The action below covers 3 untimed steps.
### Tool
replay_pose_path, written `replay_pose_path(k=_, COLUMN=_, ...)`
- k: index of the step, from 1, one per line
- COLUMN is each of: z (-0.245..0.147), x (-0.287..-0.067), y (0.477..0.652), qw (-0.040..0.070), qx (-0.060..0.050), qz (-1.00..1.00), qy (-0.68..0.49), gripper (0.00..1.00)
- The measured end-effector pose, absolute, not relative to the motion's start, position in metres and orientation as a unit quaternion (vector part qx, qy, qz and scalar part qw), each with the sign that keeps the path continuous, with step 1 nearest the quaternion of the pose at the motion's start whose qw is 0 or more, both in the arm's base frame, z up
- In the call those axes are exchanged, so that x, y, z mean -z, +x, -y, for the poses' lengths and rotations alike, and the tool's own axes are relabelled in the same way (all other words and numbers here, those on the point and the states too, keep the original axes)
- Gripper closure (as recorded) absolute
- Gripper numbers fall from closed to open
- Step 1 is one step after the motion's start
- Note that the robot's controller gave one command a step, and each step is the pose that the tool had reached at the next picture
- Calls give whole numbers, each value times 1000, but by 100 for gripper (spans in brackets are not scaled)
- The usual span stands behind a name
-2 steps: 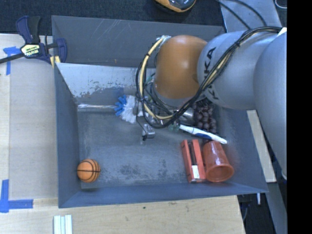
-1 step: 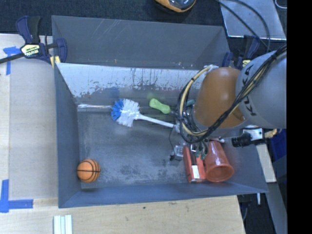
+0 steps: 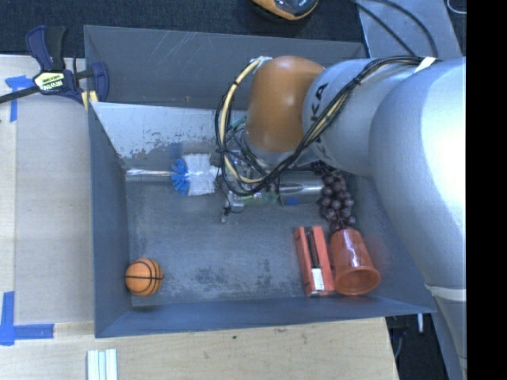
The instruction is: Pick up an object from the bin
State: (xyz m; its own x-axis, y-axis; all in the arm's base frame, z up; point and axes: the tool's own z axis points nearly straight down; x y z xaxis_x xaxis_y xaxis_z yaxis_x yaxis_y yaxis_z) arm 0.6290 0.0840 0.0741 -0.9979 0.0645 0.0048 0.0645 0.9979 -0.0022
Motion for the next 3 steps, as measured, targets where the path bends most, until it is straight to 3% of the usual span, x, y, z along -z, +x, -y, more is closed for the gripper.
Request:
replay_pose_path(k=1, z=24, x=-72, y=601, qw=-3, qx=2, qz=989, qy=-146, gripper=100)
replay_pose_path(k=3, z=60, x=-74, y=594, qw=-1, qx=1, qz=983, qy=-181, gripper=100)
